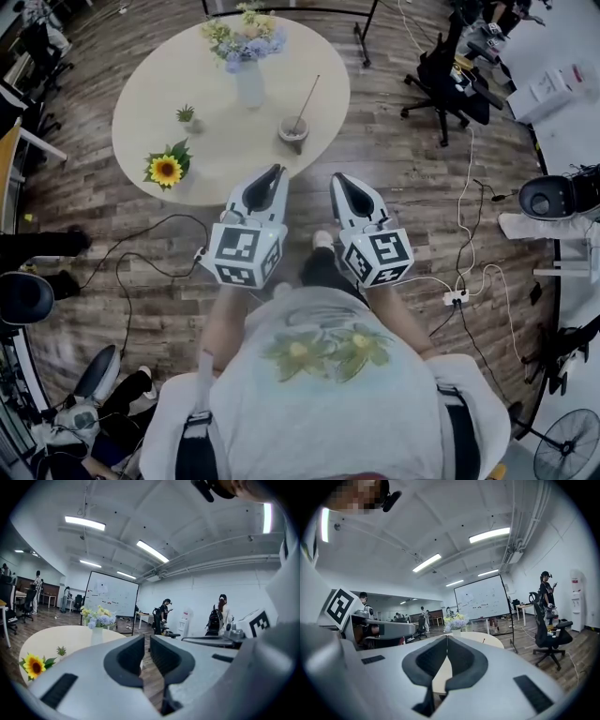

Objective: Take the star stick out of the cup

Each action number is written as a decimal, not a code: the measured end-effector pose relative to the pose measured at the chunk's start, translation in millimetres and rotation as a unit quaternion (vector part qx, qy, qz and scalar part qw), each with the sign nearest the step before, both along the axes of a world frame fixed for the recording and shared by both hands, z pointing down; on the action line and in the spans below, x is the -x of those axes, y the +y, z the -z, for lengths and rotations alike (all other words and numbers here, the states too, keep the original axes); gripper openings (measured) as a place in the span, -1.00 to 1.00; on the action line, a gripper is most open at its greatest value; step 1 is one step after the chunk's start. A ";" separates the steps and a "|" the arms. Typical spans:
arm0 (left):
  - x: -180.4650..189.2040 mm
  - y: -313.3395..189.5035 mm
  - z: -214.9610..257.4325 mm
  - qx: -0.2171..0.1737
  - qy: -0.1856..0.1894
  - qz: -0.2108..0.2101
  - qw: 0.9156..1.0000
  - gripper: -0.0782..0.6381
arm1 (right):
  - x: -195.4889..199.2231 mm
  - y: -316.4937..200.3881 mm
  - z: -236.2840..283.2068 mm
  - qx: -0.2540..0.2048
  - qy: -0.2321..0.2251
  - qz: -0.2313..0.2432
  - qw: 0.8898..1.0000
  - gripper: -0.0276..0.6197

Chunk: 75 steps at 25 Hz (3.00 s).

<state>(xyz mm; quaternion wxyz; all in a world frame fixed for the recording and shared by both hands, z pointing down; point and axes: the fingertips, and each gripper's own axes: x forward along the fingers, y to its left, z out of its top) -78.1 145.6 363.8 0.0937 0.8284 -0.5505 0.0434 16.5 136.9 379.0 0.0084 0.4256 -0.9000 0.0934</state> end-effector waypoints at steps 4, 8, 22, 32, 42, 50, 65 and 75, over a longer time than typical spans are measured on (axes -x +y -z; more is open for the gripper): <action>1.0 -19.5 -1.3 0.002 -0.008 0.004 1.000 -0.39 | 1.2 -18.1 -2.4 0.004 -0.001 0.003 1.000 -0.86; -1.7 -41.8 0.7 -0.006 -0.007 0.002 1.000 -0.02 | 0.0 -39.0 -3.5 0.007 -0.003 0.005 1.000 -0.86; 0.1 -93.8 -6.1 0.005 -0.014 0.022 1.000 0.04 | -1.1 -94.0 -9.7 0.020 0.005 0.025 0.999 -0.86; -21.7 -132.5 -29.2 0.045 -0.036 0.020 0.998 0.04 | -13.4 -127.7 -17.2 0.028 0.007 0.051 0.998 -0.86; -38.7 -178.8 -41.2 0.067 -0.032 0.055 0.996 0.04 | -40.1 -171.0 -29.1 0.042 0.000 0.076 0.996 -0.86; -44.0 -203.2 -57.1 0.082 -0.056 0.086 0.991 0.04 | -55.3 -189.4 -36.5 0.038 -0.003 0.103 0.994 -0.86; -44.9 -234.0 -78.2 0.115 -0.070 0.092 0.987 0.04 | -57.1 -210.9 -40.3 0.054 -0.002 0.120 0.991 -0.86; -41.4 -262.0 -103.1 0.146 -0.072 0.058 0.985 0.04 | -41.7 -231.0 -50.1 0.072 0.010 0.110 0.991 -0.86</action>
